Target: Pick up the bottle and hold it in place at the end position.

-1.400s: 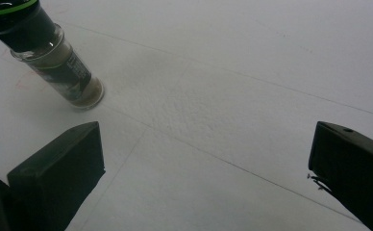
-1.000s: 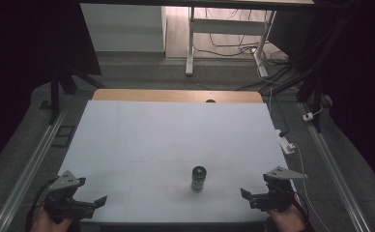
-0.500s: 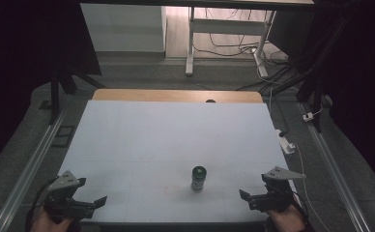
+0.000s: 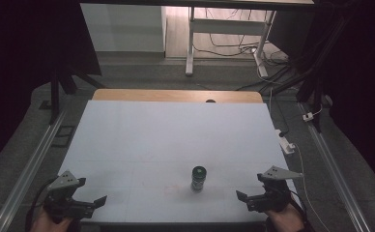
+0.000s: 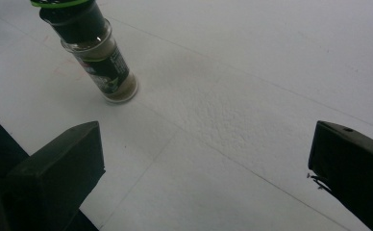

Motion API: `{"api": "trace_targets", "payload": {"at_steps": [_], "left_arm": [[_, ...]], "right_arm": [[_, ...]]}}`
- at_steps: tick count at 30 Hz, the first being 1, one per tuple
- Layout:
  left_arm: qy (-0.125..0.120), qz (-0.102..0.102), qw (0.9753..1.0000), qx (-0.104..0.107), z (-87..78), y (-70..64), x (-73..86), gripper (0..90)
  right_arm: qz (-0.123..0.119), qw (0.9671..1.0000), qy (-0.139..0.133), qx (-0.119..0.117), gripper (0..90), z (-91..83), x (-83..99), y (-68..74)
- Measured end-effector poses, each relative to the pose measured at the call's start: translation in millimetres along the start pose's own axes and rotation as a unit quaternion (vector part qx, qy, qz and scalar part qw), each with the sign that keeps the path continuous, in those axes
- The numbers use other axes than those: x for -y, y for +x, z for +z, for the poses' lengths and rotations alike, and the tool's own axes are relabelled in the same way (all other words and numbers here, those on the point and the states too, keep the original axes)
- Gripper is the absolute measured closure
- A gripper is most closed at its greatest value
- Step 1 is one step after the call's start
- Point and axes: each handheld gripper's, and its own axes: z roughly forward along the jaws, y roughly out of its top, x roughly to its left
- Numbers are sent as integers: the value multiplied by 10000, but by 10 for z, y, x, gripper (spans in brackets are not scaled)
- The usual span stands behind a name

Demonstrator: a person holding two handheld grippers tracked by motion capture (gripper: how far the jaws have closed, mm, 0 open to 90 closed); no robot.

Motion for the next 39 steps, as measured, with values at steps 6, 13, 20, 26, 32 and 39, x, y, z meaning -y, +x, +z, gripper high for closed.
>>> {"api": "trace_targets", "payload": {"at_steps": [6,13,20,26,32,39], "left_arm": [[4,-3,10000,-2,1,1,0,4],[2,-4,10000,-8,3,2,0,4],[6,0,10000,-11,4,2,0,4],[10,-1,10000,-12,6,3,-1,4],[13,2,10000,-13,7,2,-2,4],[21,8,10000,-14,9,1,-4,4]], "right_arm": [[-171,9998,-64,-127,0,40,-31,36],[-394,9989,-110,-238,0,136,-77,112],[-480,9981,-213,-320,0,213,-119,144],[-456,9973,-188,-540,0,315,-149,168],[-685,9959,-72,-580,0,450,-181,231],[-766,9942,-25,-750,0,578,-226,302]]}}
